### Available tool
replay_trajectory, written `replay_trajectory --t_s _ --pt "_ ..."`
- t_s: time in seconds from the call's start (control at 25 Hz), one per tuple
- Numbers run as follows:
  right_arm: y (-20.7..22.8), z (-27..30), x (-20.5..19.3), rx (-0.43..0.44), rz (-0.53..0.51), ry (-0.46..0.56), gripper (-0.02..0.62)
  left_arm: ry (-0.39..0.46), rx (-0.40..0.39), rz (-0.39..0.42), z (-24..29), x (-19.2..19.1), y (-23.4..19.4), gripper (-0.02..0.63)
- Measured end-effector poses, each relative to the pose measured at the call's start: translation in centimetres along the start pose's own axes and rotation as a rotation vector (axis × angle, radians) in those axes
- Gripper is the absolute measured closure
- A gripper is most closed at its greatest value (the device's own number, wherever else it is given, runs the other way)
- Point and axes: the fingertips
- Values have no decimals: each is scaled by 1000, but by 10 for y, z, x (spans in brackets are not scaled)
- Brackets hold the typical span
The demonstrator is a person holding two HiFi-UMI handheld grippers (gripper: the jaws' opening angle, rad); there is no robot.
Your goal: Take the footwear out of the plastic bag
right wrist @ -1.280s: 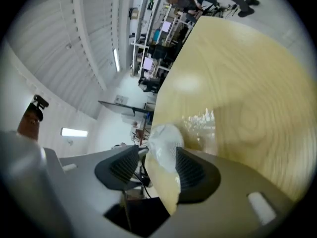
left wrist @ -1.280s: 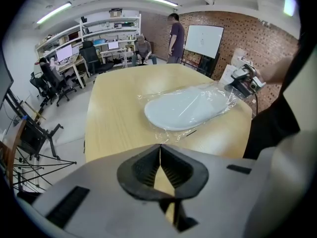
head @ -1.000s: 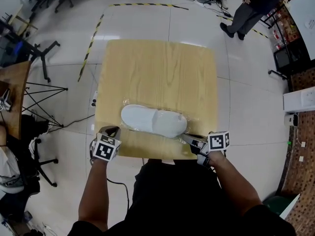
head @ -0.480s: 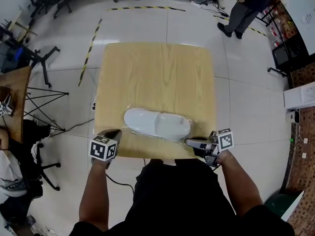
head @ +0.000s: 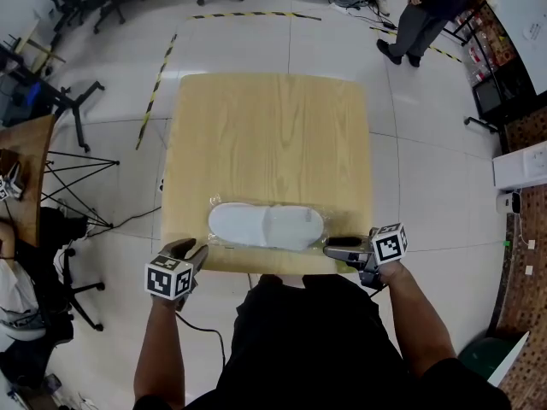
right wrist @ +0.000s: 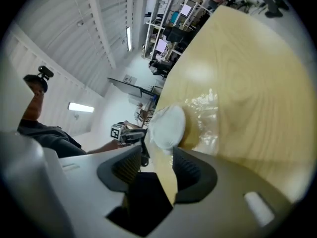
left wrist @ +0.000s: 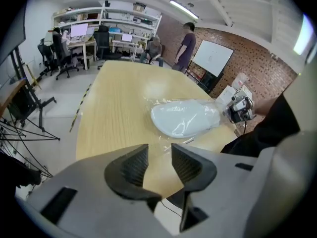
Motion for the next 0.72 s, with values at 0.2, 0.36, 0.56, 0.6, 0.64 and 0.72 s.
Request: replay_trajectory --t_s 0.2,0.36,0.56,0.6,0.64,0.72 --pt "37 -38 9 -367 -261 33 414 28 117 331 -27 56 11 433" --pt "28 -16 -9 -553 -627 -60 420 -255 51 772 27 73 43 430" --pt "34 17 -32 -674 -919 -229 445 -507 -143 1007 91 71 73 417" --pt "36 17 -33 -680 -918 -236 449 -540 -157 1008 98 67 72 434" --pt "38 16 -33 -686 -908 -234 451 -559 -165 1003 102 64 71 440" --pt "45 7 -30 -704 -878 -218 494 -538 -175 965 104 63 72 449"
Point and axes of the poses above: the fingertips, and each gripper's own axes: z forward along the fingers, y to its right, x out of its top, and after that the axes turned 13 degrees about -x, right-handed
